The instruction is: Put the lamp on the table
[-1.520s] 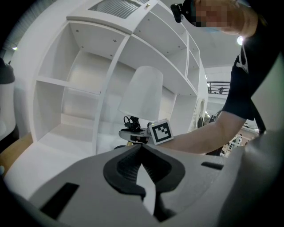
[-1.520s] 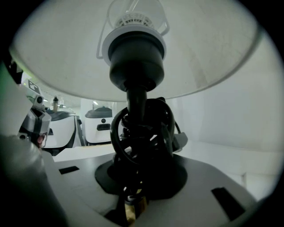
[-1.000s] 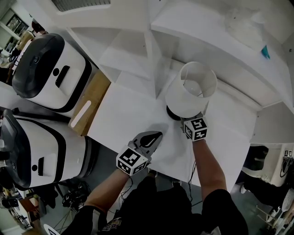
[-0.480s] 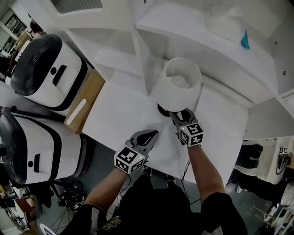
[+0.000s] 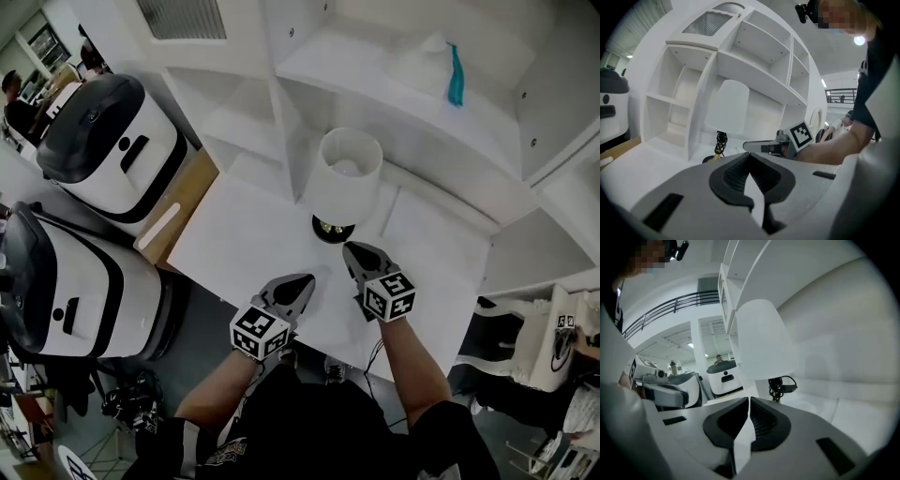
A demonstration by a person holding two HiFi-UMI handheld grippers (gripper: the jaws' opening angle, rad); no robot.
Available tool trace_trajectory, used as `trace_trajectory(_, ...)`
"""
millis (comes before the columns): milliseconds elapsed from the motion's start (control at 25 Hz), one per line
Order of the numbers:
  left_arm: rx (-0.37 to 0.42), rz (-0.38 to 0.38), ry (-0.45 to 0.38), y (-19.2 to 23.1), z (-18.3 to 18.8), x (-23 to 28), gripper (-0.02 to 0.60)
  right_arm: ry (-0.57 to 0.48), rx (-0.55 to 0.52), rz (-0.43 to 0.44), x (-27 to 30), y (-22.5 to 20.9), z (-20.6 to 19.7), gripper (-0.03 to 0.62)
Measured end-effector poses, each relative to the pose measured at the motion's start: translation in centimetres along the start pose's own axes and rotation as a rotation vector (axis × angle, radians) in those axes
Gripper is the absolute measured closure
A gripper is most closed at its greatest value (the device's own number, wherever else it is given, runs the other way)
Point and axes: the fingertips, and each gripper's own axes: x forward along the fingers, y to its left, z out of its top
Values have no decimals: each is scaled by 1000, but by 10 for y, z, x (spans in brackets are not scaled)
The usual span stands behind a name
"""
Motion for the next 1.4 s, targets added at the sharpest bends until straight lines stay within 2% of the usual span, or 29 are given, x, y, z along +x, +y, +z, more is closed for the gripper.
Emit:
trace_trajectory(400, -39, 116, -47, -60, -7, -21, 574, -62, 7, 144, -77, 45, 30, 565)
trace_trajectory(800, -71, 230, -97, -111, -23, -54, 574, -23, 0, 247, -120, 72, 14, 566)
trace_trajectory(1120, -84, 279, -103, -123, -32, -94, 574, -24, 10, 277, -135, 104, 3, 568)
trace_trajectory(1400, -60, 241, -85, -121, -38, -126, 574, -56, 5, 228, -139, 135, -1, 568)
